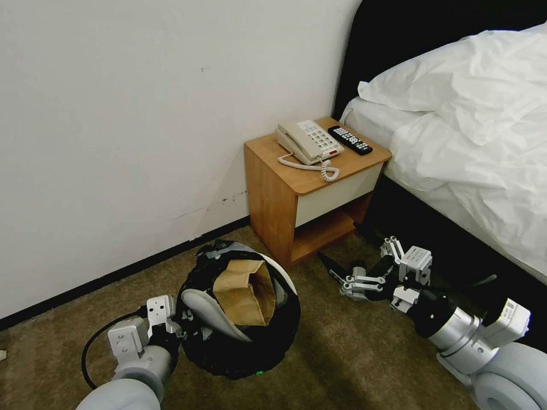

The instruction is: Pick up the trash bin, then pick up the garbage from the floor and place it into the trash bin.

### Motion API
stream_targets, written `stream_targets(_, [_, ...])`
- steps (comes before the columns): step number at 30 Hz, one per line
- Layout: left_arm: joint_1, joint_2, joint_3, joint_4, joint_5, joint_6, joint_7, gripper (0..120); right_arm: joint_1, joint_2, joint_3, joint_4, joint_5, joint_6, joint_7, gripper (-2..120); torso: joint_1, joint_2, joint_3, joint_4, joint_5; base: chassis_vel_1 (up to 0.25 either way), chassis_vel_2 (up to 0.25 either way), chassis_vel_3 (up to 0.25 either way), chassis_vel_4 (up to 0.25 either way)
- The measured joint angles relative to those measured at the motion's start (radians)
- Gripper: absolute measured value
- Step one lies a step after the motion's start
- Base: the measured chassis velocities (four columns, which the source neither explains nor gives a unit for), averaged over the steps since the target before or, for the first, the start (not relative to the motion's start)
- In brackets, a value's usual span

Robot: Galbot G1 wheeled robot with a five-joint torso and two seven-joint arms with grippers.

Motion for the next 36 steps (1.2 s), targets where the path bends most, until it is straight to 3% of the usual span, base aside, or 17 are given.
stream_targets(14, [0.005, -0.003, -0.008, -0.001, 0.031, -0.018, 0.027, 0, -0.028, -0.004, 0.066, -0.059, -0.076, 0.025, -0.012, 100, 0.000, 0.000, 0.000, 0.0000, 0.0001, 0.000, 0.000, 0.000, 0.000])
stream_targets(36, [-0.017, 0.017, -0.016, 0.009, 0.016, -0.024, 0.024, 0, -0.028, -0.003, 0.072, -0.081, -0.056, 0.028, -0.008, 100, 0.000, 0.000, 0.000, 0.0000, 0.0000, 0.000, 0.000, 0.000, 0.000])
